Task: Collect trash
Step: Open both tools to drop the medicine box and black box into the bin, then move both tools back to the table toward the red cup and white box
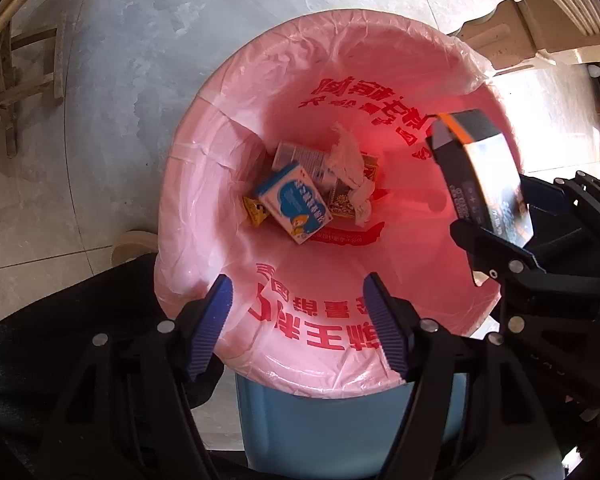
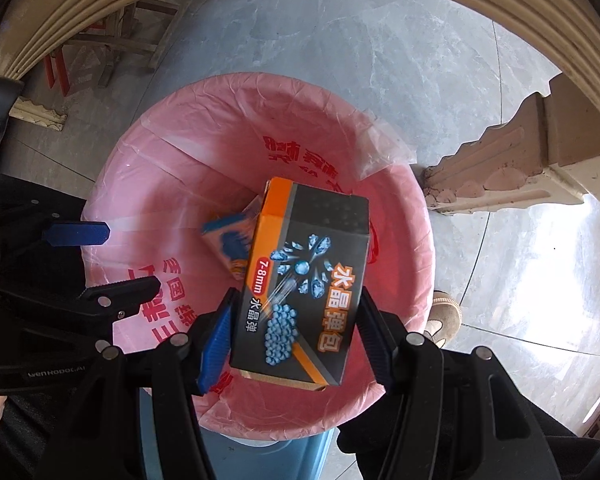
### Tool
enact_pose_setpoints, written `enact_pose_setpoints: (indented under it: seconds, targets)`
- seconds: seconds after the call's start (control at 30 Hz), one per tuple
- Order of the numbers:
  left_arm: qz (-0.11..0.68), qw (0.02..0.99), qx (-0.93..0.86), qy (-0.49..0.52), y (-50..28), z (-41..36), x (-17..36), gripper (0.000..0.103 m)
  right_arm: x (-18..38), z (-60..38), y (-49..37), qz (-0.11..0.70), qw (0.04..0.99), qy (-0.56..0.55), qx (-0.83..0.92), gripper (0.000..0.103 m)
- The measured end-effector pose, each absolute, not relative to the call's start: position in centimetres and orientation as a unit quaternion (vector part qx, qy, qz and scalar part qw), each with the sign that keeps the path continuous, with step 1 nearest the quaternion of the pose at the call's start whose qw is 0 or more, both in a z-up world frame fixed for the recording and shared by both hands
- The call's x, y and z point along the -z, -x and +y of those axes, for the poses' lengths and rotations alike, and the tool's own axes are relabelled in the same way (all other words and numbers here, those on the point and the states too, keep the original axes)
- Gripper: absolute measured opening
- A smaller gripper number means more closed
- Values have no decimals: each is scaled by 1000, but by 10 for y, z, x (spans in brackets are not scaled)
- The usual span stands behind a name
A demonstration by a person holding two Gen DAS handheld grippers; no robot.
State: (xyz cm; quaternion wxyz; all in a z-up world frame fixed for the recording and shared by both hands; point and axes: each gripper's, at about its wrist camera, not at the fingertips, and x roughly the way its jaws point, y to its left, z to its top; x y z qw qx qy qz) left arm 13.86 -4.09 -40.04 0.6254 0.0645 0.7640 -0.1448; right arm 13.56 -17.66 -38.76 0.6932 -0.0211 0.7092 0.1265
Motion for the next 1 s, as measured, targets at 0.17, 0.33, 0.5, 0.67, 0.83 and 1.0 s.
enact_pose_setpoints:
  seconds: [0.17,0.33,0.5,0.67,0.83,1.0]
  targets:
    - [762,630,132,-69,-136,-36,401,71,387,-173,-135,708,694,29,-128,58]
    - [756,637,127,-78,-135,-33,399,71,387,-172,-136,707,695,34,-122,62]
    - [756,638,126,-73,-136,-31,399,71,385,-174,-136,706,697,30,-119,67]
    - [750,645,121,-85,-135,-32,395,72,382,-173,-136,703,701,33,-119,67]
    - [739,657,115,-95,-132,-34,385,72,372,-171,-132,693,711,35,-115,67]
    - [705,691,111,-113,-122,-32,347,72,340,-178,-124,679,723,5,-127,67]
